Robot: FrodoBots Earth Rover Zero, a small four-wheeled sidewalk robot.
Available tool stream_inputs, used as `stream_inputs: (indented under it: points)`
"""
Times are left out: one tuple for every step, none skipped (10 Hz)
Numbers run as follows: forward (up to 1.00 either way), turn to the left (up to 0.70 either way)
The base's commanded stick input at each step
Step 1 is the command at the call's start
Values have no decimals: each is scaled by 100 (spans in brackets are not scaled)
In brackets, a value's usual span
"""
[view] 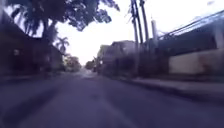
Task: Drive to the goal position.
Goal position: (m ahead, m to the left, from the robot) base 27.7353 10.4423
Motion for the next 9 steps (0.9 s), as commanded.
stream_inputs:
  points:
    - [70, 0]
    - [70, 0]
    - [70, 0]
    - [70, 0]
    - [70, 0]
    - [70, 0]
    - [70, 0]
    - [70, 0]
    - [70, 0]
